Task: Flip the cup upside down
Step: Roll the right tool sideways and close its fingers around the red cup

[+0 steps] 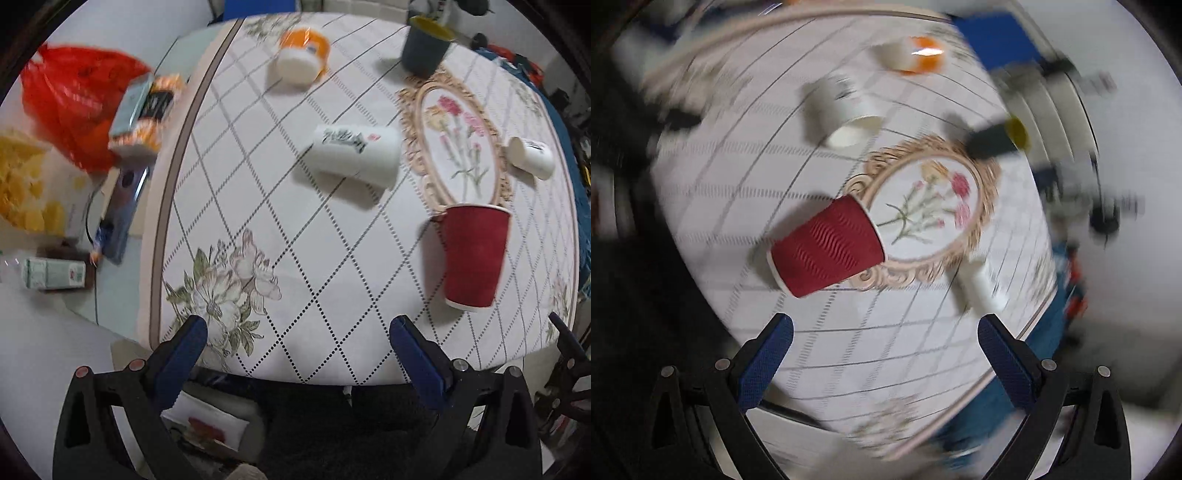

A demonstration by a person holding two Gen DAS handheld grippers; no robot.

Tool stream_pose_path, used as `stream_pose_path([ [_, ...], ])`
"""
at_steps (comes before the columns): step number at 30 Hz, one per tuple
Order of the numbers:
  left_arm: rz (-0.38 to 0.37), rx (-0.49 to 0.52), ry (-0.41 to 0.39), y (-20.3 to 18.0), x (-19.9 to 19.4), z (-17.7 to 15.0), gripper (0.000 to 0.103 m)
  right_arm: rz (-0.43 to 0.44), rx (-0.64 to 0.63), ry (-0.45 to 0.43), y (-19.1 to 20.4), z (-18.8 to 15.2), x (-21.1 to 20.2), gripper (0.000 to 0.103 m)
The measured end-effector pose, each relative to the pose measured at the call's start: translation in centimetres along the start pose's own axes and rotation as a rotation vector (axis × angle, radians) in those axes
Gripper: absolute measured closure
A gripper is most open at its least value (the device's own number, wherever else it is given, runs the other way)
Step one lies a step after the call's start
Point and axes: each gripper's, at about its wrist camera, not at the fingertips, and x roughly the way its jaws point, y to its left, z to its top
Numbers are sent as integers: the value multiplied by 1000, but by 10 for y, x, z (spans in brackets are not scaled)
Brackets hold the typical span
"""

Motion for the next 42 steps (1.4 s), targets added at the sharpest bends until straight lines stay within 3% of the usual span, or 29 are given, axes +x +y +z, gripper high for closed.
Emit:
stream_pose_path([
  [8,-7,-91,91,4,41,5,2,-202,-735,-83,61,5,36,1],
  [15,-12,-161,137,2,65,9,1,-393,-1372,-164,86,-33,84,1],
  [22,-9,-207,167,2,85,9,1,-535,-1772,-271,79,-55,125,1],
  [26,0,-219,177,1,93,7,1,-589,-1916,-331,77,-62,139,1],
  [32,6,-221,191,1,104,4,1,-589,-2025,-382,76,-70,147,1],
  [40,16,-212,197,2,107,4,1,-585,-2052,-395,78,-71,158,1],
  [42,19,-211,199,2,108,6,1,-577,-2050,-394,79,-69,159,6],
])
